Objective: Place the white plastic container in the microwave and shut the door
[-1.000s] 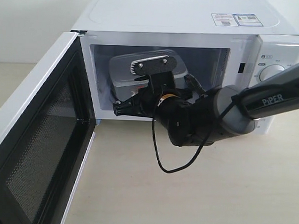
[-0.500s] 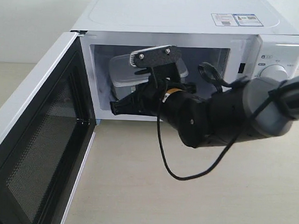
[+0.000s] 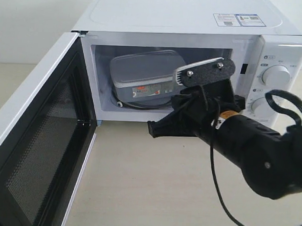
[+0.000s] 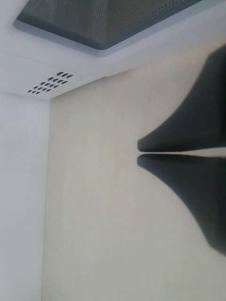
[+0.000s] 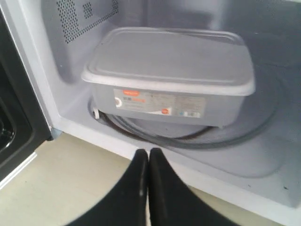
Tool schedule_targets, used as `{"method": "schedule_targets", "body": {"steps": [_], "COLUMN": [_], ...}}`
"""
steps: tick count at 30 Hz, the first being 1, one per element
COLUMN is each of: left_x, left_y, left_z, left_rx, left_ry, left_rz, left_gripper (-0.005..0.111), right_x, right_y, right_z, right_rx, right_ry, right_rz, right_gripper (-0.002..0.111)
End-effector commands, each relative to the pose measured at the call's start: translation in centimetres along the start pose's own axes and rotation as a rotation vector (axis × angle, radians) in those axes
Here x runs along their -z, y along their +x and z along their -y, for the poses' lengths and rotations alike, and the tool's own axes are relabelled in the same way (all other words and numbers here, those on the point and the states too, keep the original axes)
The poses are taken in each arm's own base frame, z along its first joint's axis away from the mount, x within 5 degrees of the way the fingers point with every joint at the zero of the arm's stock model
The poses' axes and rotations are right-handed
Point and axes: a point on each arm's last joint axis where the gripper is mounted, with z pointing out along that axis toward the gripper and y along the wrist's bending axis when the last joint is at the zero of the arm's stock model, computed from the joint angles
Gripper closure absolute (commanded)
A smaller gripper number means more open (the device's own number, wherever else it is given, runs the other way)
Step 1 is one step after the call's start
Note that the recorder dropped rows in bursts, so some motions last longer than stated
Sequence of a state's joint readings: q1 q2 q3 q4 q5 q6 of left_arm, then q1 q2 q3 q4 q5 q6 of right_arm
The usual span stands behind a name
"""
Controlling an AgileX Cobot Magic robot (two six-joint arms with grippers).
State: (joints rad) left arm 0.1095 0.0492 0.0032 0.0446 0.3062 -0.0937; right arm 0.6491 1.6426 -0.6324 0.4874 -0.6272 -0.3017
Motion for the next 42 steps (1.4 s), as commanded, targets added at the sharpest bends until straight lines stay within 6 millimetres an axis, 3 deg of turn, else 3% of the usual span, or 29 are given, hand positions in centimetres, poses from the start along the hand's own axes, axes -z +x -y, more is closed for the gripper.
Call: {"method": "schedule_targets", "body": {"steps": [1, 25, 42], "left_x": [0.0, 0.0, 0.0], "left_y": [-0.2, -0.2, -0.2], "left_z": [0.0, 0.0, 0.0], "left_rx": [0.007, 0.007, 0.007], "left_ry": [0.005, 0.005, 0.005], "left_rz": [0.014, 0.014, 0.014], "left_gripper": [0.103, 0.103, 0.103], "right_x": [2.2, 12.5, 13.9], "right_y": [0.4, 2.1, 0.8], "right_z": [0.9, 4.7, 5.0], "right_rx": [-0.001, -0.098, -0.132], "right_ry": [0.018, 0.065, 0.056], "right_rz": [0.038, 0.264, 0.362], "right_gripper": [0.109, 0.109, 0.109]}}
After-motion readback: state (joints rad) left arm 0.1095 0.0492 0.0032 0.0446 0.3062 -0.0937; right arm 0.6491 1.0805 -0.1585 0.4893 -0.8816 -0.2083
